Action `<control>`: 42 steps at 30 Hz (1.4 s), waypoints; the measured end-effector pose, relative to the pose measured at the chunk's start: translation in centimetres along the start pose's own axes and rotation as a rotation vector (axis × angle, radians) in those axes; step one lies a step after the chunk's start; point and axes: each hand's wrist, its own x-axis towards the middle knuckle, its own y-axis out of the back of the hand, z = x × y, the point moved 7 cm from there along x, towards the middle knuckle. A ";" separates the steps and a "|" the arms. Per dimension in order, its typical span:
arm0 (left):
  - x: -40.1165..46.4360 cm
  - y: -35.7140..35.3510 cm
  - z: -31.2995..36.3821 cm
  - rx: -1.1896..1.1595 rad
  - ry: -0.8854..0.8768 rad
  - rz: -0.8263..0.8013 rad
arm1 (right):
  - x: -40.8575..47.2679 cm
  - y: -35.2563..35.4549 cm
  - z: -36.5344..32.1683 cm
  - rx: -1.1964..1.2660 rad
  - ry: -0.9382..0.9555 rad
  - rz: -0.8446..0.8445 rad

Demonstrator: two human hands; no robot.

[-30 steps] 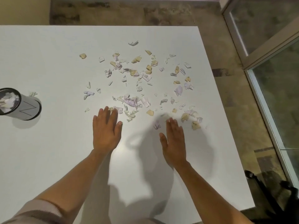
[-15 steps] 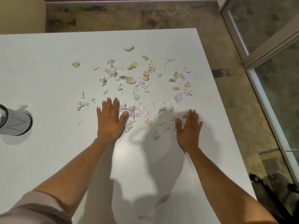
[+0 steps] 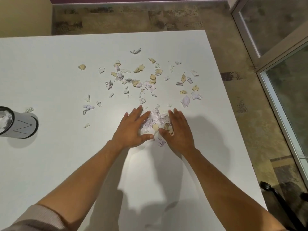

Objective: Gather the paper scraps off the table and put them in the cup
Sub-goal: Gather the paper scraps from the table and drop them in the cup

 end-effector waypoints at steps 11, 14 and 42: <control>0.0 0.4 2.5 0.263 -0.108 -0.145 | 0.2 -0.1 -3.3 -0.297 0.123 -0.223; -0.8 1.3 2.9 0.123 -0.144 -0.046 | -0.2 0.4 -3.7 -0.269 0.112 -0.184; -11.2 9.4 -4.7 -1.078 0.613 0.608 | -1.1 0.1 -10.6 1.535 -0.534 -0.031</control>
